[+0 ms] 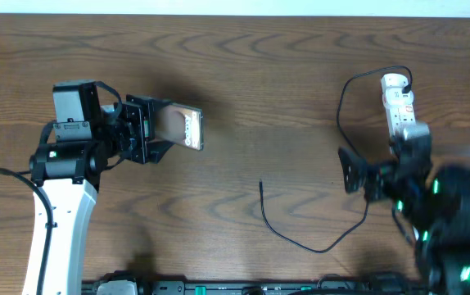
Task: Plug charger to phone and switch on socket
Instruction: 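Lift the phone with the left gripper and tilt it upright, then swing the right gripper toward the phone held by the left gripper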
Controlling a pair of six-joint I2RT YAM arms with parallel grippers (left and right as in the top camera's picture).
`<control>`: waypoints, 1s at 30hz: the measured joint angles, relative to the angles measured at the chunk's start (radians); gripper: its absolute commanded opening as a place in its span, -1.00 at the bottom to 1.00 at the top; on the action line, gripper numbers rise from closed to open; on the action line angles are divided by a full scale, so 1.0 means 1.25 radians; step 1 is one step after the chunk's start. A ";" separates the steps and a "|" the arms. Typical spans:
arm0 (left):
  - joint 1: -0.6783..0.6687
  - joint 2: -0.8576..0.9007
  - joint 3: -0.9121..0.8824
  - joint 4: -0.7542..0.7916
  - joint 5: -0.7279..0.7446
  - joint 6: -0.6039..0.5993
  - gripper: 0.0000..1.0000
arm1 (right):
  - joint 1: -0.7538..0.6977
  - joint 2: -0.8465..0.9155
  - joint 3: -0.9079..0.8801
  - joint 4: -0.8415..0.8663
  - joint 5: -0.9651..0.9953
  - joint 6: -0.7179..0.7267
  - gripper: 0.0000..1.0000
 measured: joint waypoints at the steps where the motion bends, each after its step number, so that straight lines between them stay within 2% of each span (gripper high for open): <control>1: 0.000 0.000 0.000 -0.027 -0.026 0.005 -0.86 | 0.000 0.066 0.068 -0.059 -0.017 -0.007 0.99; 5: 0.000 0.002 0.000 -0.093 -0.128 0.022 -0.85 | 0.000 0.305 0.299 -0.230 -0.102 -0.022 0.98; 8: 0.000 0.013 0.000 -0.130 -0.191 0.026 -0.86 | 0.000 0.431 0.393 -0.255 -0.164 -0.022 0.99; 14: 0.000 0.084 0.001 -0.148 -0.265 0.029 -0.86 | 0.002 0.612 0.420 -0.143 -0.322 0.024 0.98; 19: 0.000 0.186 0.001 -0.143 -0.281 0.028 -0.86 | 0.033 0.783 0.421 -0.025 -0.564 0.060 0.96; 25: -0.020 0.253 0.001 -0.124 -0.283 0.015 -0.86 | 0.109 0.897 0.421 0.045 -0.740 0.071 0.91; 30: -0.042 0.256 0.001 -0.107 -0.282 -0.047 -0.86 | 0.199 0.955 0.421 0.099 -0.798 0.073 0.88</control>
